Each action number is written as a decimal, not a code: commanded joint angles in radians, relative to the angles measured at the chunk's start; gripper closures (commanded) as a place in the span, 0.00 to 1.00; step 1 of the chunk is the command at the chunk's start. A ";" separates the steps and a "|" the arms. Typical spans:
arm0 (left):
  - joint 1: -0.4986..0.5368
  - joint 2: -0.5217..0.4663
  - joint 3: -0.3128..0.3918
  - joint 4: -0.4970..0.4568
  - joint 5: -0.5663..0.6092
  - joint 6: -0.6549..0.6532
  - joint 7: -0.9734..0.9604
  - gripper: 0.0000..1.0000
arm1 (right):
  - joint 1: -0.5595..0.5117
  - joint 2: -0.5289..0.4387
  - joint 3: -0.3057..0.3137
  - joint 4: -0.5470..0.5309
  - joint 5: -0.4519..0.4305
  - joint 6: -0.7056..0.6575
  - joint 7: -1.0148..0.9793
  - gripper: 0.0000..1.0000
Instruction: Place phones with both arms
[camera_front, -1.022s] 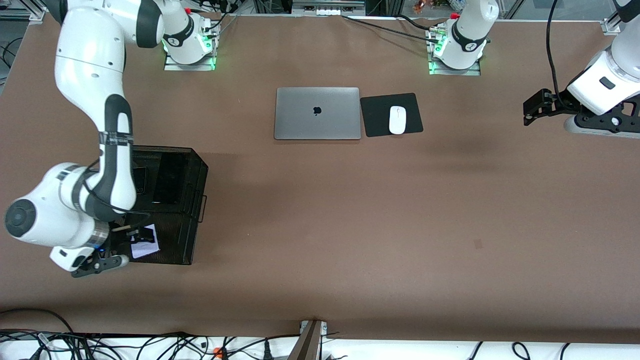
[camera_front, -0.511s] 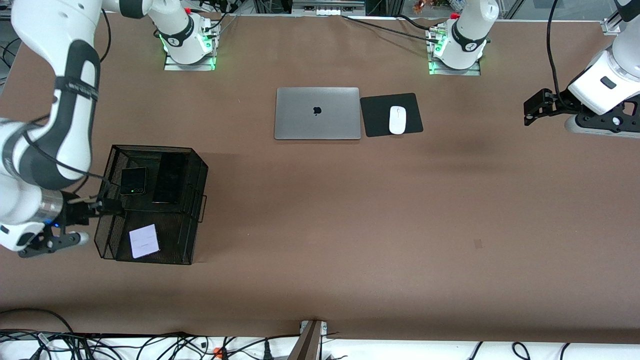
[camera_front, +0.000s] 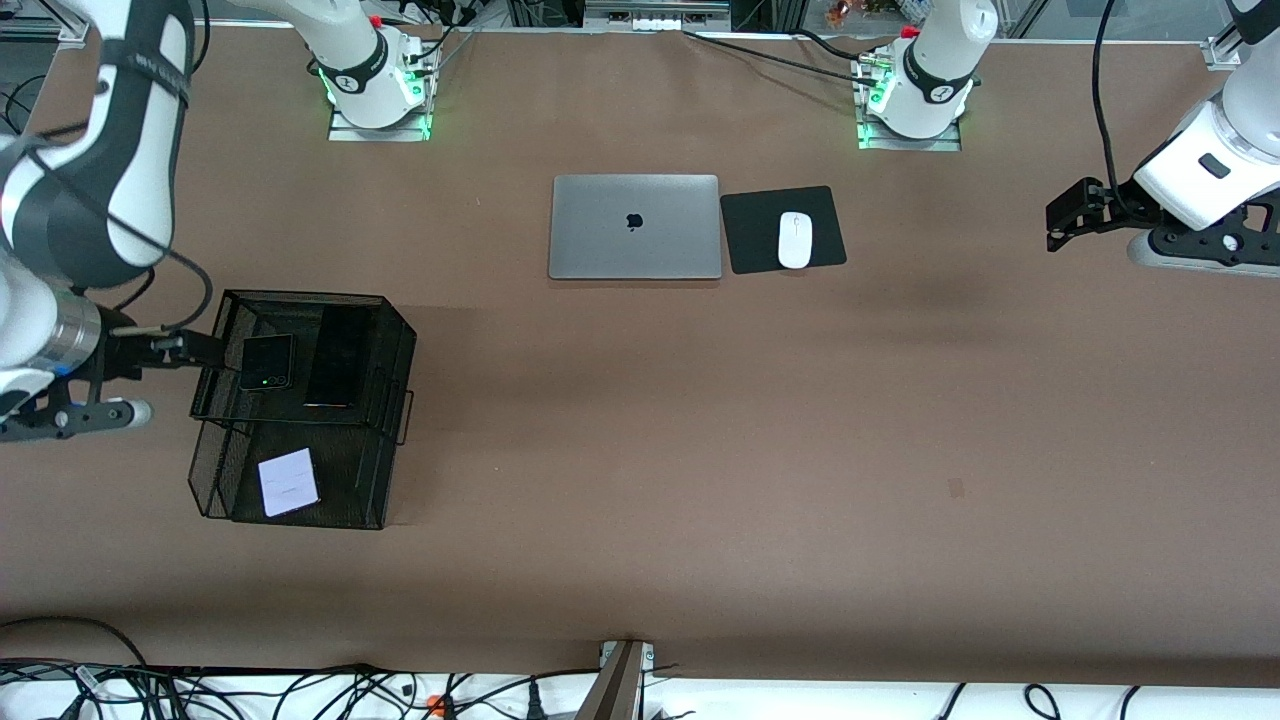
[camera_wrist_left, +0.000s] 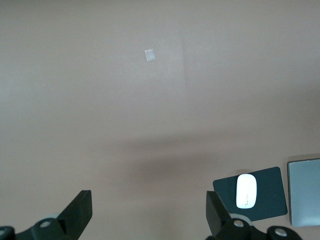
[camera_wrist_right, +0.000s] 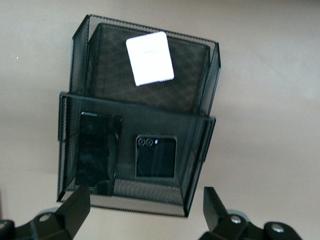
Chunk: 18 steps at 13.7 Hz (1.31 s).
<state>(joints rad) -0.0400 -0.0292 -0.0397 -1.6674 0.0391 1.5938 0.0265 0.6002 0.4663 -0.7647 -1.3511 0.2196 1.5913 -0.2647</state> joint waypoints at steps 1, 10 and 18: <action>-0.008 0.015 0.003 0.035 0.009 -0.023 0.020 0.00 | -0.139 -0.181 0.232 -0.109 -0.133 0.012 0.106 0.00; -0.009 0.015 0.000 0.035 0.009 -0.029 0.020 0.00 | -0.707 -0.431 0.804 -0.307 -0.269 0.013 0.205 0.00; -0.006 0.017 -0.008 0.037 0.007 -0.029 0.023 0.00 | -0.711 -0.425 0.806 -0.295 -0.253 0.001 0.217 0.00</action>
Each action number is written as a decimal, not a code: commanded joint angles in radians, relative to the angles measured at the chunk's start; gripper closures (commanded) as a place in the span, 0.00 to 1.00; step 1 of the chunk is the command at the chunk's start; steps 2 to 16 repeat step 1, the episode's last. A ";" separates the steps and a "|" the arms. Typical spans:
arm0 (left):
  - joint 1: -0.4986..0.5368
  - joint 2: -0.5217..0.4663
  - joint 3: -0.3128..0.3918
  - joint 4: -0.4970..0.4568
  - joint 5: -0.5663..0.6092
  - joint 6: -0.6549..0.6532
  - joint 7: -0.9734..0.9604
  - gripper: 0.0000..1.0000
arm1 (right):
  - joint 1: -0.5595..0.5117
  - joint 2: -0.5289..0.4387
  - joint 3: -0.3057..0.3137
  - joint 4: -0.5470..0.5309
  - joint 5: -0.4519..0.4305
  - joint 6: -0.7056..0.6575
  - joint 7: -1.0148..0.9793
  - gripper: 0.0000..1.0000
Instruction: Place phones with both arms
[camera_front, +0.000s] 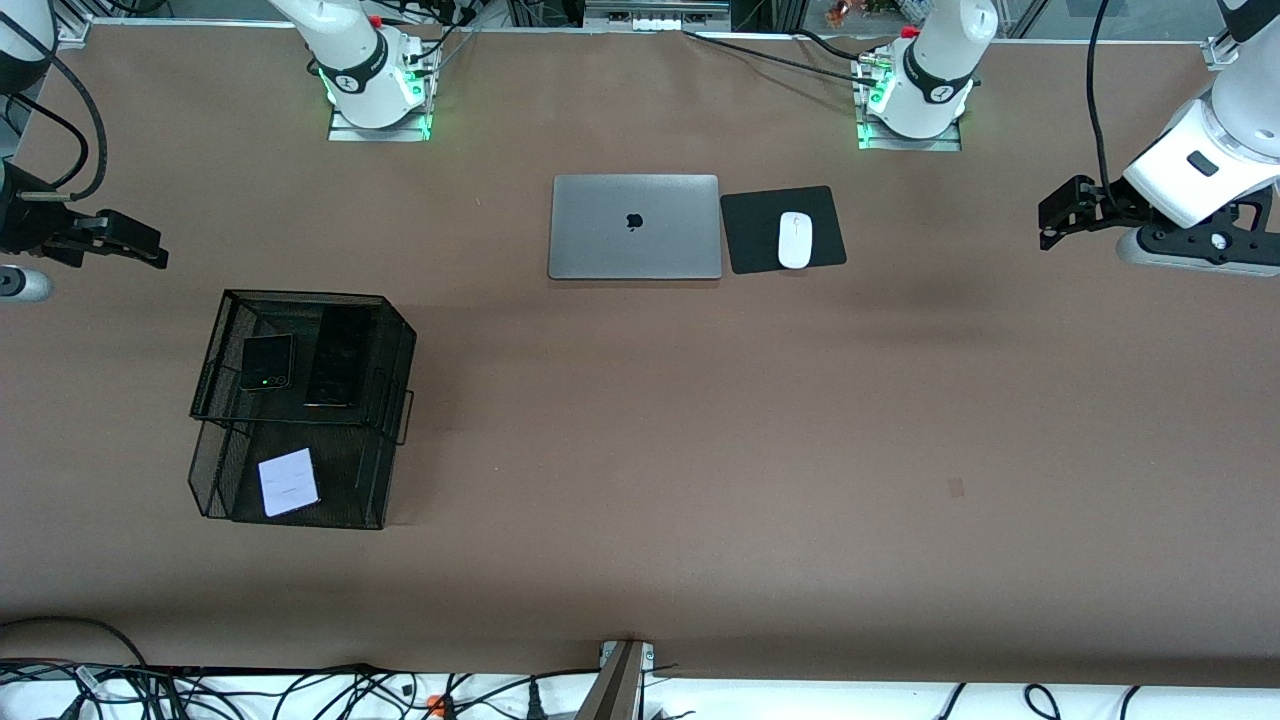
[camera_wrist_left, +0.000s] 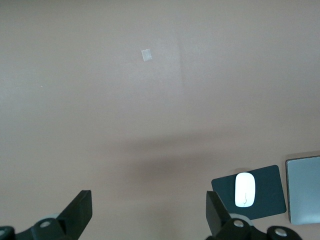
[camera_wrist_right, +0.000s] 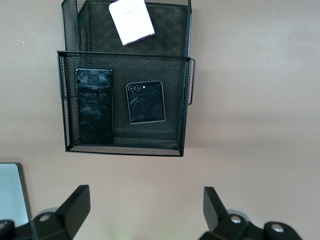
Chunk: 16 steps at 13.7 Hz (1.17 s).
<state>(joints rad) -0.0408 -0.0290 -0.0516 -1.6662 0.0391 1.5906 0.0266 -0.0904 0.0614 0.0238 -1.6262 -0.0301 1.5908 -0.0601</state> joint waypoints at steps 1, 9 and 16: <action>-0.005 0.017 0.004 0.036 0.007 -0.026 0.023 0.00 | -0.020 -0.020 0.018 -0.020 -0.004 -0.002 0.011 0.00; -0.005 0.017 0.004 0.036 0.007 -0.026 0.023 0.00 | -0.020 -0.020 0.018 -0.020 -0.004 -0.002 0.011 0.00; -0.005 0.017 0.004 0.036 0.007 -0.026 0.023 0.00 | -0.020 -0.020 0.018 -0.020 -0.004 -0.002 0.011 0.00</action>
